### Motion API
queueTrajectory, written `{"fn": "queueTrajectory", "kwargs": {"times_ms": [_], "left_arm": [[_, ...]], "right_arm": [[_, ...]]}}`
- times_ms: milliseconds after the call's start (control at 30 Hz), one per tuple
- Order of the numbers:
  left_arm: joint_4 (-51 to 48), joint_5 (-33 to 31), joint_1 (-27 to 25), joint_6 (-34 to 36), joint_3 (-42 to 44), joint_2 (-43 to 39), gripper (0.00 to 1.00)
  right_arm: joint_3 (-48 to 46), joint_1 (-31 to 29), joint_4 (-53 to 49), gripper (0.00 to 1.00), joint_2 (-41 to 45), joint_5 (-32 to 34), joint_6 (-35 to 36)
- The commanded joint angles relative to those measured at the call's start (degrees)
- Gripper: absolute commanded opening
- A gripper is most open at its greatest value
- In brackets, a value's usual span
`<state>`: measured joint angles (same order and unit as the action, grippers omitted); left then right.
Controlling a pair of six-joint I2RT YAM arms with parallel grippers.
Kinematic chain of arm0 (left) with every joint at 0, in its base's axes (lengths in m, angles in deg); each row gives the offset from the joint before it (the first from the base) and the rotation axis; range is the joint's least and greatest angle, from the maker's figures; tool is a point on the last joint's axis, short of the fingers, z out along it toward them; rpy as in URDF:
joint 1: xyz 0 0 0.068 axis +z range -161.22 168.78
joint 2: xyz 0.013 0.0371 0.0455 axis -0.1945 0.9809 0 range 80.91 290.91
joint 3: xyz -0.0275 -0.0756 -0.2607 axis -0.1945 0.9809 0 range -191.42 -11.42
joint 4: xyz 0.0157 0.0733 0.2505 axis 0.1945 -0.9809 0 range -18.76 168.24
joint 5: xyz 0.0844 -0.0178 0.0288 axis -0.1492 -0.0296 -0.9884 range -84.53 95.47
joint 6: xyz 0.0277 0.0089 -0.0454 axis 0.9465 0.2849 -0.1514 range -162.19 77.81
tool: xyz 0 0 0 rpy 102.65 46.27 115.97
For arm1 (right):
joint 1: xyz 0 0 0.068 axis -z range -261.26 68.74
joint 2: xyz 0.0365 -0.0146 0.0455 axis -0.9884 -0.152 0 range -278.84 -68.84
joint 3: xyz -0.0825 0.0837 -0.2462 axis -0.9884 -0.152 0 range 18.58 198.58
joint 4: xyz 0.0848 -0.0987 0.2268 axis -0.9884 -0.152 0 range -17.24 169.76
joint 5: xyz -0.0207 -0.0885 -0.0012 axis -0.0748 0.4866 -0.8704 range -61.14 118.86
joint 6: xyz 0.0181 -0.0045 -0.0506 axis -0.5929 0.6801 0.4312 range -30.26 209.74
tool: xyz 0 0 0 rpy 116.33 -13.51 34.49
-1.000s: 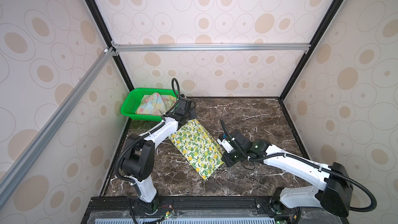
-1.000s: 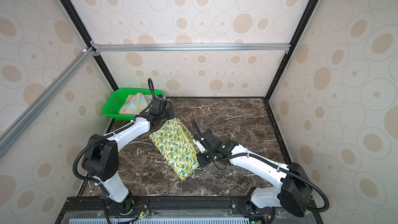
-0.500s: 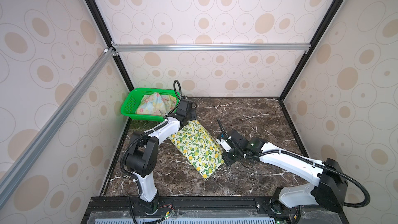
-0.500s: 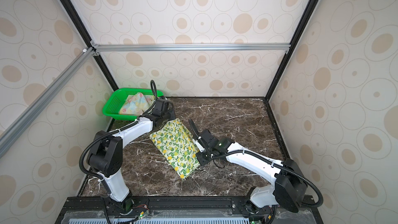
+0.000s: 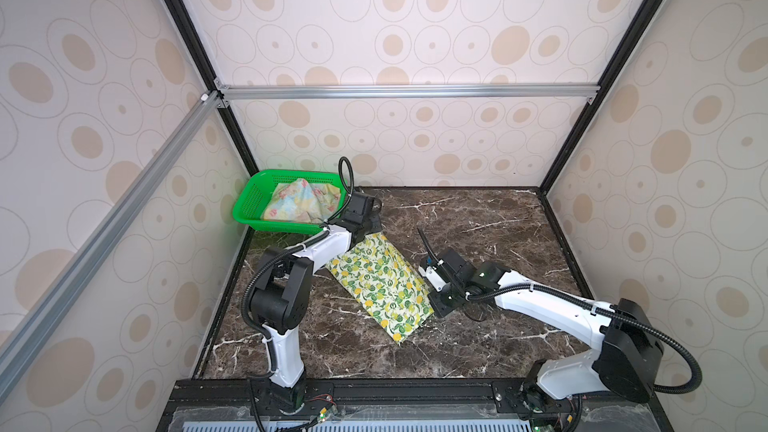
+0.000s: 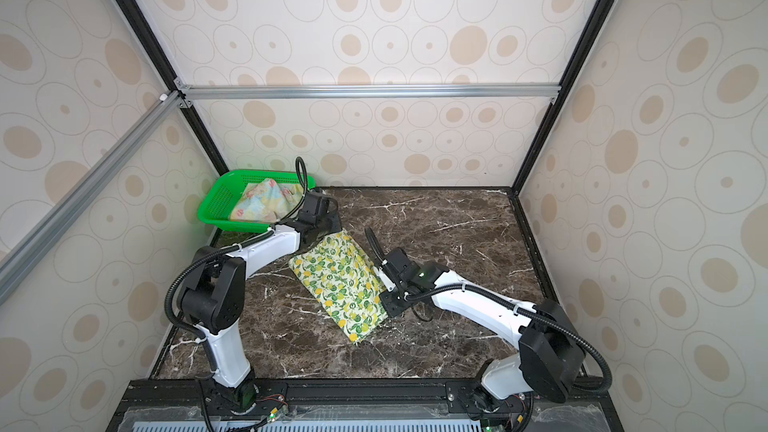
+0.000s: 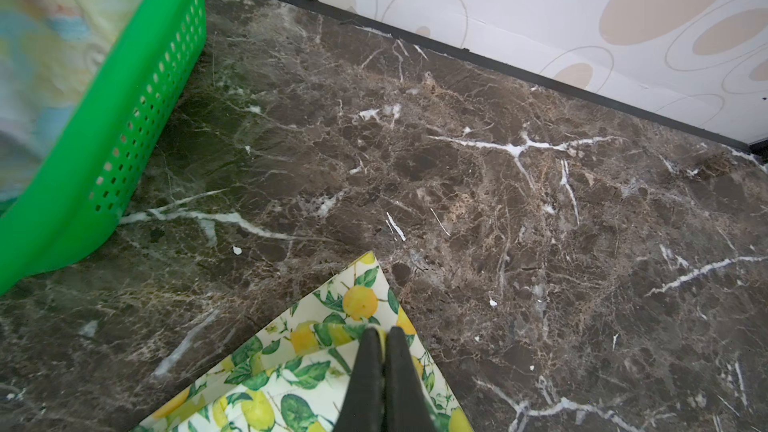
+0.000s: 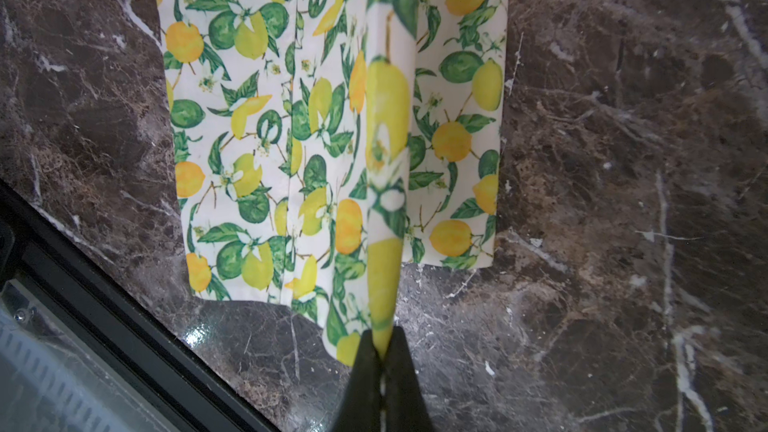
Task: Fold and stack the skirts
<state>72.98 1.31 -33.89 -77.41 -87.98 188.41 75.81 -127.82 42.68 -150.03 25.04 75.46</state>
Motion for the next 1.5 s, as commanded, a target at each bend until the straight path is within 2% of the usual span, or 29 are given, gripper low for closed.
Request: {"fn": "queueTrajectory", "kwargs": {"times_ms": [0, 800, 1467], "left_arm": [[0.24, -3.37, 0.20, 0.42, -2.48, 0.32, 0.00], [1.42, -2.94, 0.83, 0.40, -1.84, 3.06, 0.00], [2.41, -0.85, 0.80, 0.85, -4.41, 7.71, 0.00]], "right_arm": [[1.51, 0.54, -1.37, 0.00, -0.85, 0.56, 1.18], [3.28, 3.13, 0.33, 0.00, -6.95, 0.08, 2.81], [1.22, 3.82, 1.72, 0.00, -9.84, -1.02, -0.36]]}}
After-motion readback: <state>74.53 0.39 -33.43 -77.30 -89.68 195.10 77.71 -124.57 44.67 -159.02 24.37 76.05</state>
